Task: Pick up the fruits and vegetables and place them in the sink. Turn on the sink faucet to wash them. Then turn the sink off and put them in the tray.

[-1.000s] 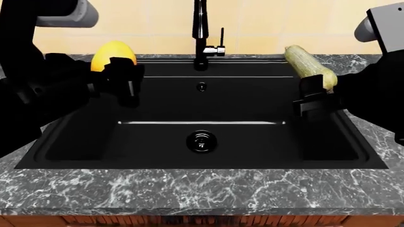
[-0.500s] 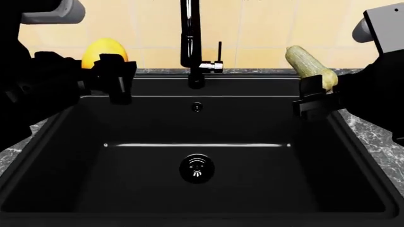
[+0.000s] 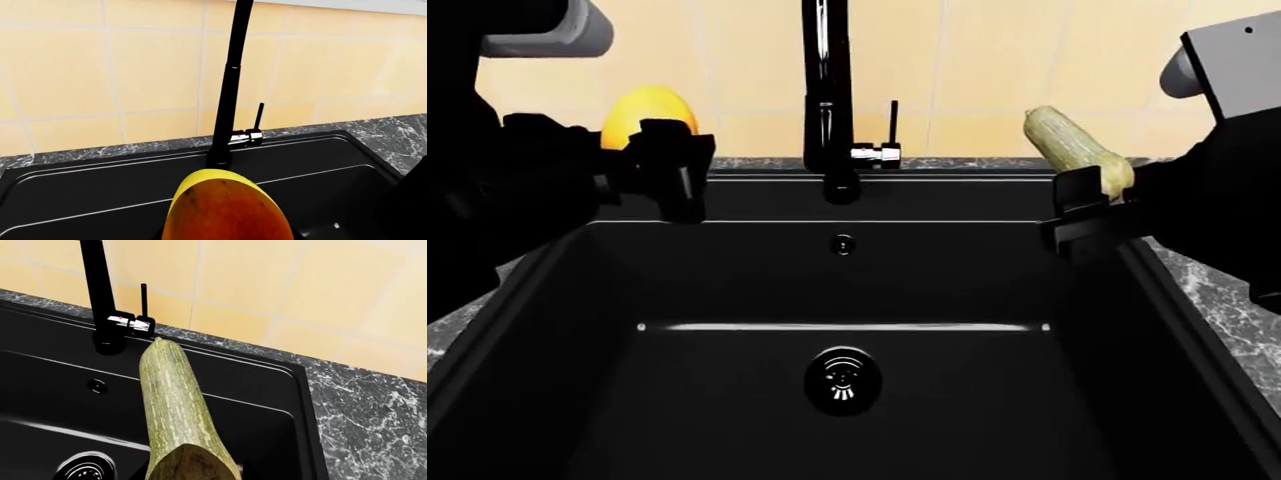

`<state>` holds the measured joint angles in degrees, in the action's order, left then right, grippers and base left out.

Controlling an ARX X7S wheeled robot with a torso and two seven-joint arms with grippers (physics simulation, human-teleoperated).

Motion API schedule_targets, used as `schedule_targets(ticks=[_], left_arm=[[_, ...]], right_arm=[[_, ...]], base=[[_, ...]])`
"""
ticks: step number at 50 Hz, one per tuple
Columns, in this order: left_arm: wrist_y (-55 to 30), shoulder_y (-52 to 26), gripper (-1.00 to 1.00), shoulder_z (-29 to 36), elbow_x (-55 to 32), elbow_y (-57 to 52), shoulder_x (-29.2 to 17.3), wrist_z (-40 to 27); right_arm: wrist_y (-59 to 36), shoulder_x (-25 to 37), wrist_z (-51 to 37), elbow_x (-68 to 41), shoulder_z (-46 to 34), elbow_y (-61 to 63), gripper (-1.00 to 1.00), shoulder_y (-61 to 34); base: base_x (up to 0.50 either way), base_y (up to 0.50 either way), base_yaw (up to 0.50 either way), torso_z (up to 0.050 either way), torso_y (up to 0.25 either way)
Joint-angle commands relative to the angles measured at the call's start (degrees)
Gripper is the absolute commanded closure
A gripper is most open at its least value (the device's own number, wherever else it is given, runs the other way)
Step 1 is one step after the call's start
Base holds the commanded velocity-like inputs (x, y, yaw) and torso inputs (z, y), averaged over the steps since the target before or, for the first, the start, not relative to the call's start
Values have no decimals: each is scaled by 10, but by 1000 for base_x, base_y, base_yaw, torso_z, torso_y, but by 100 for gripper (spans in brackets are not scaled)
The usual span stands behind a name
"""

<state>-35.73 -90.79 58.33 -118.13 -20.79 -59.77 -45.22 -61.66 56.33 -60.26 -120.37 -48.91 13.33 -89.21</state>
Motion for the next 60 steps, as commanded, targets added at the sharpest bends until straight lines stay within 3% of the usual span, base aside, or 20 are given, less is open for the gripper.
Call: schedule_targets(ticks=[1,14,30,49,60], left_arm=[[-18,-11,100,13,12,40,28,4],[-85,-29,100,61,45,147,101,32],[-107,-14,100,108,103,246,170,73],[-135,1,100,138,111,294,202,97],[-146,-2,100,140,105,288,201,94]], right_arm=[[-27,-20,26,13,-2,-37,100,-21],[-81,-95,69,19,-43,-124,100,-53],[-97,-191,174,126,-82,-211,100,-41],[-105,-217,225,181,-118,-244,100,-17],[-113,-213,228,174,-123,-235,100,-16]], base=[[0,0,0,0,10],[0,0,0,1,2],[0,0,0,1,2],[0,0,0,1,2],[0,0,0,0,-248]])
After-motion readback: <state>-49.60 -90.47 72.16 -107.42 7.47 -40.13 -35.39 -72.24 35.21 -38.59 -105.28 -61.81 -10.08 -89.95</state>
